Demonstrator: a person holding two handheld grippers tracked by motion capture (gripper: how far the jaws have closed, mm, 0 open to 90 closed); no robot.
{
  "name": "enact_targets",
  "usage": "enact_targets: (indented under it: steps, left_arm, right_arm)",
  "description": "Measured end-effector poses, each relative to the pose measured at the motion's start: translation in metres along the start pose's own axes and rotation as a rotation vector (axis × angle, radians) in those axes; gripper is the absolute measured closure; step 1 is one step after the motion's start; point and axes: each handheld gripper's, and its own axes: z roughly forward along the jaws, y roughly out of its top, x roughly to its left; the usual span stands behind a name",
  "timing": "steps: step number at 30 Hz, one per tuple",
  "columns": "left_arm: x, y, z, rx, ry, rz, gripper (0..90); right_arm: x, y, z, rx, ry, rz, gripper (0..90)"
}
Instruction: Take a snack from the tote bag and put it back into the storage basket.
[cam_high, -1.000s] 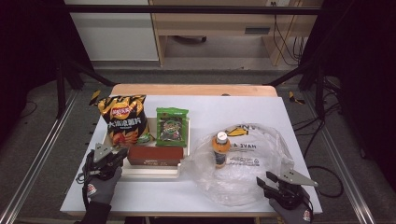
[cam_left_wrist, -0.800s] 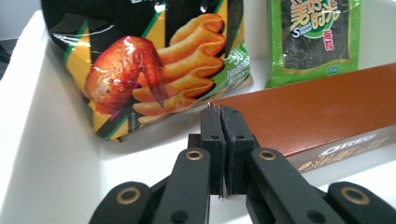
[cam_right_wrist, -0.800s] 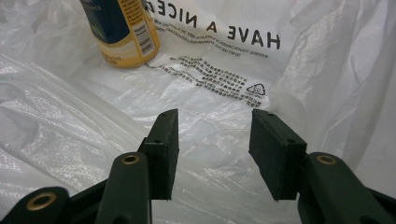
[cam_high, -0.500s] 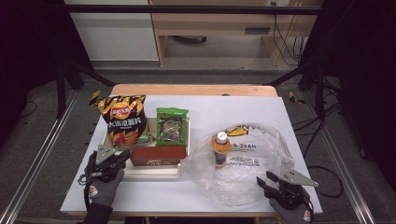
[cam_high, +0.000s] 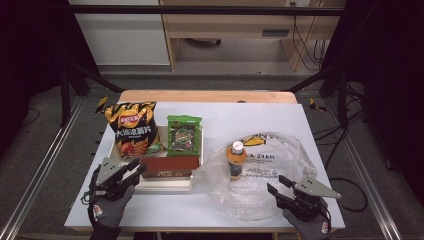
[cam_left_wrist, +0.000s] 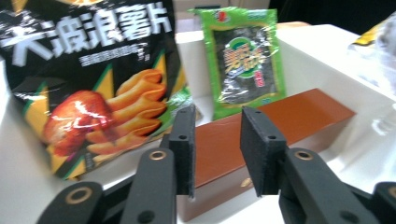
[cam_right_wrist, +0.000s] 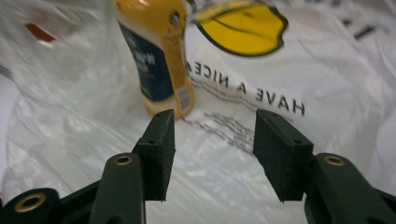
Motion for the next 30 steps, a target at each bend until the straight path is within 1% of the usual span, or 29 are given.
enact_targets:
  steps: [4,8,11,13,15,19,21,23,24,26,30]
  left_arm:
    - [-0.009,-0.001,-0.001,-0.005,-0.023,0.024,57.0]
    - [-0.016,-0.004,-0.001,0.0,-0.043,0.042,50.1]
    - [-0.019,-0.006,-0.001,-0.002,-0.032,0.058,44.0]
    - [-0.019,-0.008,-0.001,-0.003,-0.027,0.058,40.7]
    - [-0.019,-0.009,-0.002,-0.001,-0.036,0.05,38.4]
    - [-0.02,-0.013,-0.004,0.0,-0.045,0.054,36.8]
    - [-0.02,-0.015,-0.005,0.007,-0.055,0.06,36.1]
    - [-0.02,-0.017,-0.005,0.007,-0.054,0.069,35.9]
    - [-0.019,-0.017,-0.005,0.011,-0.053,0.072,35.6]
    - [-0.018,-0.018,-0.005,0.01,-0.049,0.068,35.3]
    - [-0.015,-0.018,-0.006,0.005,-0.043,0.058,34.9]
  right_arm:
    - [0.01,0.015,0.004,-0.031,0.021,-0.022,45.1]
    - [0.019,0.027,0.015,-0.035,0.039,-0.029,41.3]
    - [0.023,0.035,0.026,-0.045,0.051,-0.024,38.1]
    - [0.026,0.04,0.032,-0.055,0.052,-0.022,37.3]
    - [0.028,0.045,0.04,-0.065,0.043,-0.024,35.9]
    - [0.033,0.052,0.057,-0.064,0.026,-0.023,32.8]
    - [0.034,0.053,0.065,-0.053,0.009,-0.02,30.3]
    - [0.033,0.053,0.071,-0.037,-0.006,-0.021,30.3]
    - [0.033,0.052,0.074,-0.029,-0.007,-0.019,29.4]
    - [0.033,0.052,0.079,-0.024,0.01,-0.011,28.8]
    - [0.037,0.052,0.086,-0.022,0.024,-0.027,28.9]
